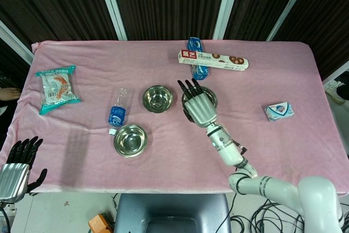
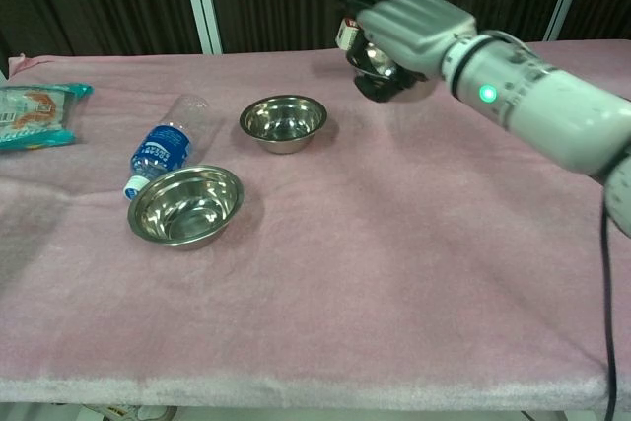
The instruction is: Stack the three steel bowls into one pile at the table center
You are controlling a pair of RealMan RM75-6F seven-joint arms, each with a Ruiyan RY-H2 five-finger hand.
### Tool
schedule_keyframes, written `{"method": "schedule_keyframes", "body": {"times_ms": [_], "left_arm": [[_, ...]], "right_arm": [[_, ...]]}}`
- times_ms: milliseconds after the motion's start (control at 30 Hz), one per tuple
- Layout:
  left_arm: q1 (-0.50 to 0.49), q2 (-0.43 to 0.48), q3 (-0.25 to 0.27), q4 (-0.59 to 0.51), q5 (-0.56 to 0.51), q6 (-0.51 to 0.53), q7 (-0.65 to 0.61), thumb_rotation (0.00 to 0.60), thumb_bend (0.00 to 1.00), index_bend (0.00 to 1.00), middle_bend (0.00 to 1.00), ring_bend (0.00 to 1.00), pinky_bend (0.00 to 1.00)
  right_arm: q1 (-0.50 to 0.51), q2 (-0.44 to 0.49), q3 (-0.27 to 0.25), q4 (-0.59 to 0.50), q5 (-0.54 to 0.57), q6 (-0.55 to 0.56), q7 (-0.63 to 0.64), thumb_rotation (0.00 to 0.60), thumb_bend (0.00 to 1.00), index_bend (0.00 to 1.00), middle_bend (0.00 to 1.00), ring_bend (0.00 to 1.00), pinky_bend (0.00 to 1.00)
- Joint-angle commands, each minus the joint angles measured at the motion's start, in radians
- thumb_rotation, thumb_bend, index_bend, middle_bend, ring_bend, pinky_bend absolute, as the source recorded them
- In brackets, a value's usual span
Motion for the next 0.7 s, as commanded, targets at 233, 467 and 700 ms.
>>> {"method": "schedule_keyframes", "body": {"times_ms": [233, 467, 700], "left_arm": [[0.000, 0.027, -0.007, 0.009, -0.011, -0.002, -0.070, 0.600, 0.37, 0.00, 0.04, 0.04, 0.06], [-0.002, 0.059, -0.024, 0.025, -0.029, -0.003, -0.168, 0.600, 0.37, 0.00, 0.04, 0.04, 0.06], [-0.001, 0.066, -0.027, 0.032, -0.032, -0.004, -0.195, 0.600, 0.37, 0.00, 0.04, 0.04, 0.06]], "right_arm": [[0.255, -0.206, 0.137, 0.212, 0.113, -0.046, -0.204, 0.600, 0.60, 0.80, 0.12, 0.00, 0.00], [0.468, -0.448, 0.192, 0.644, 0.206, -0.159, -0.199, 0.600, 0.60, 0.78, 0.12, 0.00, 0.00], [0.523, -0.495, 0.165, 0.797, 0.238, -0.266, -0.089, 0.600, 0.60, 0.77, 0.12, 0.00, 0.00]]}}
